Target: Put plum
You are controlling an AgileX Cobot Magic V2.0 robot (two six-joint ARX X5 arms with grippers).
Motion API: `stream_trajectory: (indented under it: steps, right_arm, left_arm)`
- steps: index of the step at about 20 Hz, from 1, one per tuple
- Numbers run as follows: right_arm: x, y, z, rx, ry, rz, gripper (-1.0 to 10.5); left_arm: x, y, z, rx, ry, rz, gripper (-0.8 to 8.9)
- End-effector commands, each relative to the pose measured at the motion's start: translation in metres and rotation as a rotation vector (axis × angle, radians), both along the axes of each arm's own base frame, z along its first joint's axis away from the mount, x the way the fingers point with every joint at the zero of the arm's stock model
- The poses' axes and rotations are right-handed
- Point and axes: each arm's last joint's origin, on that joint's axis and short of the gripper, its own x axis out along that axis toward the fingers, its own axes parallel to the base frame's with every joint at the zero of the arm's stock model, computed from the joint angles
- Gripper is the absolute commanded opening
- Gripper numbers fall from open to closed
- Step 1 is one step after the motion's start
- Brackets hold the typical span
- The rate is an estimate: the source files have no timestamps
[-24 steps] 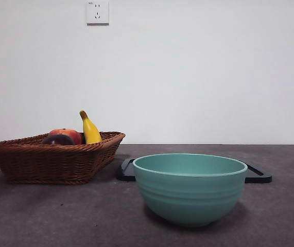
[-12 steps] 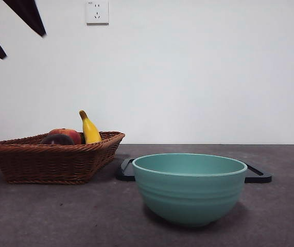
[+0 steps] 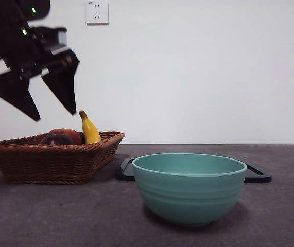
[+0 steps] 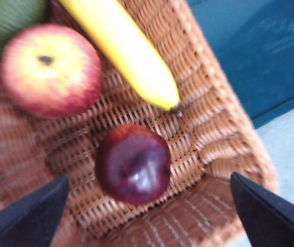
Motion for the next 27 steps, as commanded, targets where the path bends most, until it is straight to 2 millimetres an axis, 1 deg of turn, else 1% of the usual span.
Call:
stream_trajectory:
  steps: [1, 6, 10, 11, 13, 15, 18, 19, 20, 22, 24, 26, 27]
  right_arm:
    - [0.001, 0.001, 0.006, 0.009, -0.017, -0.006, 4.0]
    - [0.001, 0.001, 0.006, 0.01, -0.015, -0.008, 4.0]
    - [0.001, 0.001, 0.006, 0.01, -0.014, -0.008, 4.0]
    - [0.001, 0.001, 0.006, 0.01, -0.014, -0.008, 4.0]
    - [0.001, 0.001, 0.006, 0.01, -0.015, -0.008, 4.0]
    - [0.001, 0.001, 0.006, 0.01, -0.014, -0.008, 4.0]
    - [0.001, 0.001, 0.006, 0.01, -0.015, -0.008, 4.0]
    - [0.001, 0.001, 0.006, 0.01, -0.015, -0.008, 4.0]
    - [0.001, 0.001, 0.006, 0.01, -0.015, -0.008, 4.0]
    - [0.001, 0.001, 0.006, 0.01, -0.015, -0.008, 4.0]
    - [0.001, 0.001, 0.006, 0.01, -0.015, -0.008, 4.0]
    - [0.001, 0.001, 0.006, 0.01, -0.016, -0.008, 4.0]
    - [0.001, 0.001, 0.006, 0.011, -0.02, -0.008, 4.0]
  left_arm:
    - [0.013, -0.008, -0.009, 0.016, -0.015, -0.03, 4.95]
    - [0.026, -0.011, -0.039, 0.078, 0.04, -0.039, 4.95]
    - [0.031, -0.014, -0.054, 0.088, 0.071, -0.042, 4.84]
    - [0.032, -0.014, -0.055, 0.09, 0.077, -0.042, 4.39]
    - [0.031, -0.014, -0.055, 0.09, 0.08, -0.042, 4.21]
    - [0.031, -0.014, -0.055, 0.09, 0.081, -0.04, 3.14]
    - [0.031, -0.014, -0.054, 0.087, 0.082, -0.035, 3.02]
    - [0.031, -0.014, -0.05, 0.086, 0.077, -0.035, 3.02]
    - [0.03, -0.014, -0.041, 0.08, 0.057, -0.034, 3.02]
    - [0.021, -0.014, -0.012, 0.047, -0.016, -0.041, 3.03]
    - [0.001, -0.015, 0.024, -0.028, -0.082, -0.065, 3.03]
    - [-0.026, -0.021, 0.056, -0.117, -0.134, -0.144, 3.03]
    - [-0.044, -0.028, 0.07, -0.164, -0.147, -0.209, 3.03]
